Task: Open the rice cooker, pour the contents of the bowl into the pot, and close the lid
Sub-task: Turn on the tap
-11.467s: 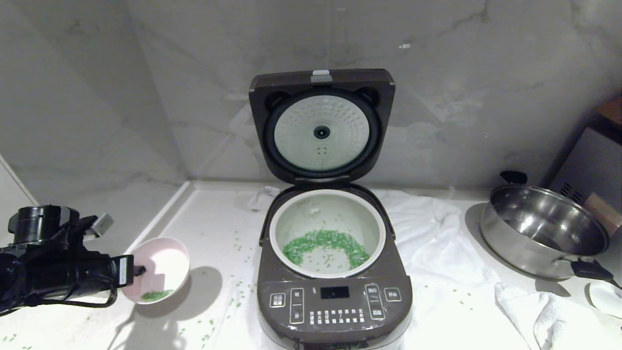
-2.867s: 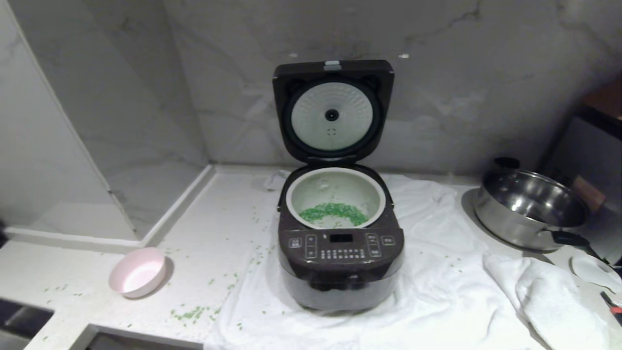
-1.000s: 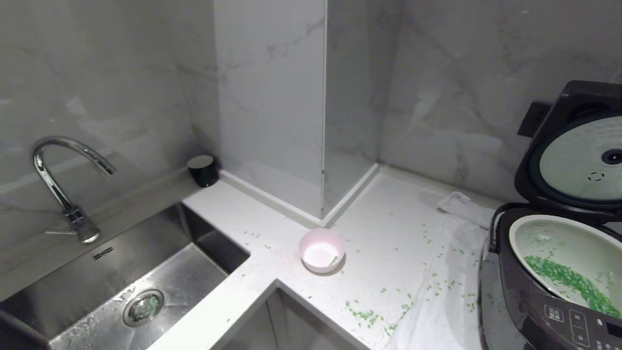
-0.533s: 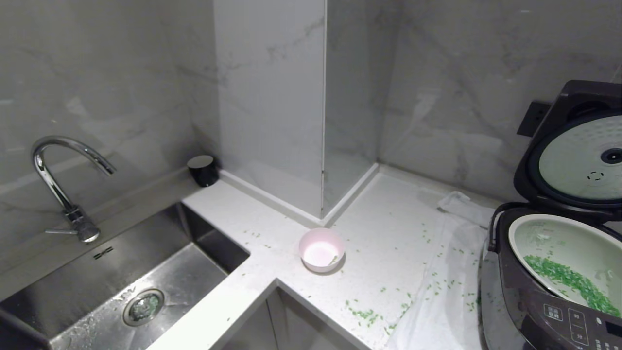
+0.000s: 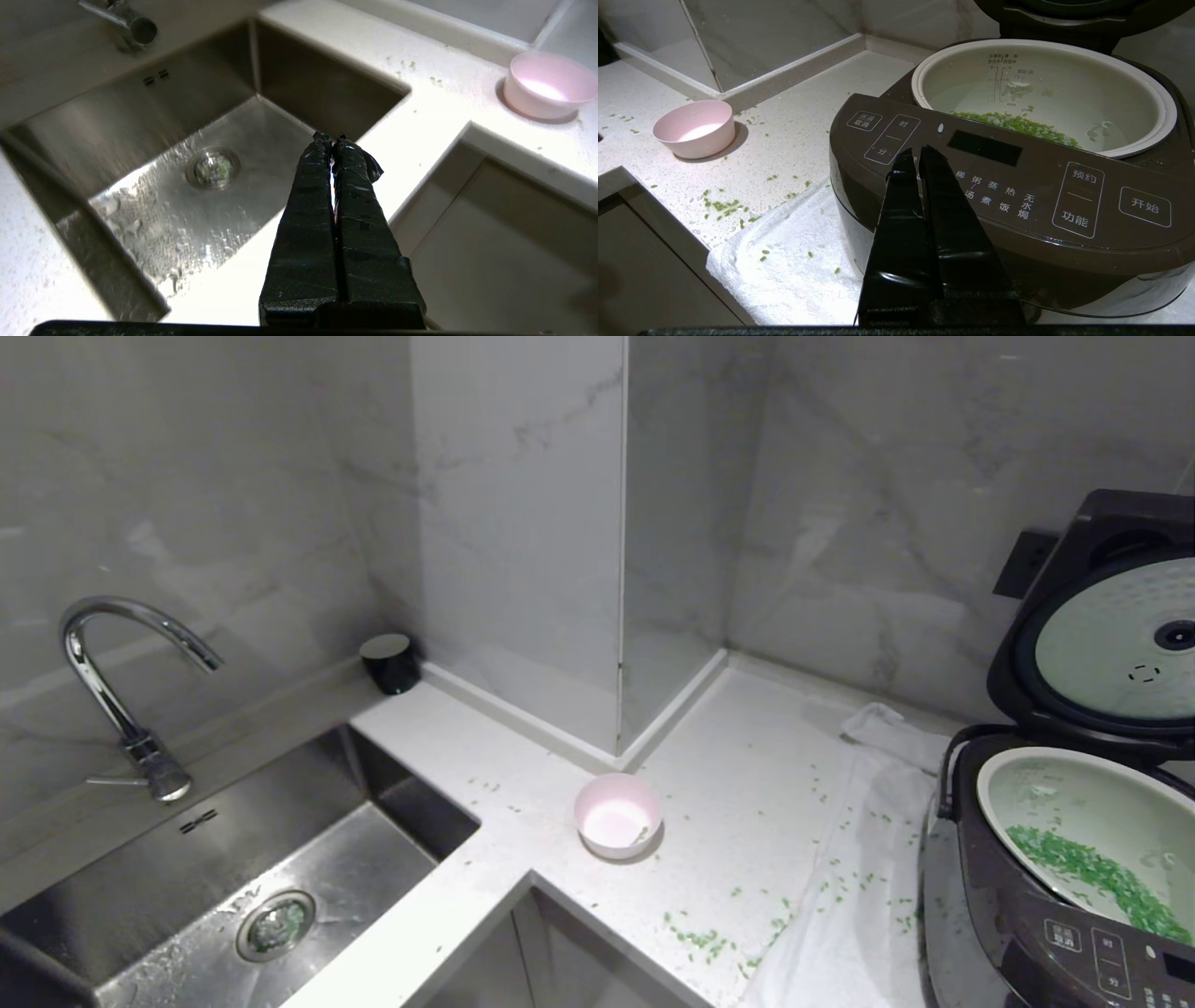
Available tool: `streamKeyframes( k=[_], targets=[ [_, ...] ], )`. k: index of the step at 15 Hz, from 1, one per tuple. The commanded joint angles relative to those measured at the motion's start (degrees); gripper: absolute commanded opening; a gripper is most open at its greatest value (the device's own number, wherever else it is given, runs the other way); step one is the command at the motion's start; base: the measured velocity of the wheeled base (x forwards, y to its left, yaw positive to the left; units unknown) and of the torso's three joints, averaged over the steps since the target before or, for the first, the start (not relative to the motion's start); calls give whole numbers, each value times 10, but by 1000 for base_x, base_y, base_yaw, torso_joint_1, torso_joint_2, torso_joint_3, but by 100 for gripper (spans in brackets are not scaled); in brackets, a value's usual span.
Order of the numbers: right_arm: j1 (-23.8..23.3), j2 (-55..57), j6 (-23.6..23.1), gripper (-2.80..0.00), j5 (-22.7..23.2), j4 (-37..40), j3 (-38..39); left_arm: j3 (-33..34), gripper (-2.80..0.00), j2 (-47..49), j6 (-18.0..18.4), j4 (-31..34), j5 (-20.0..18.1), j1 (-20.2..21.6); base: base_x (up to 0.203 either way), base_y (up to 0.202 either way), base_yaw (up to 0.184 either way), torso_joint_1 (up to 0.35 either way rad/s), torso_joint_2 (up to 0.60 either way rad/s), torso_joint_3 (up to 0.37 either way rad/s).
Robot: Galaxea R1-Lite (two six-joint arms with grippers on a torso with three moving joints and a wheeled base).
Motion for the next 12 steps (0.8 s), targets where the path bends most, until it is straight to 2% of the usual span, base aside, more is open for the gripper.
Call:
streamKeyframes(
  k=[1, 4, 9, 12],
  targets=[
    [-1, 1, 0, -280, 0, 0, 1, -48, -280, 59, -1, -5, 8, 3, 0, 0, 0, 0, 0, 0],
    [0, 1, 0, -280, 0, 0, 1, -137, -280, 230, -26, -5, 23, 32, 0, 0, 0, 0, 0, 0],
    [0, 1, 0, -280, 0, 0, 1, -279, -280, 562, -96, -9, 37, 116, 0, 0, 0, 0, 0, 0],
    [0, 1, 0, -280, 0, 0, 1, -331, -280, 727, -154, -43, 59, 153, 0, 0, 0, 0, 0, 0]
  ],
)
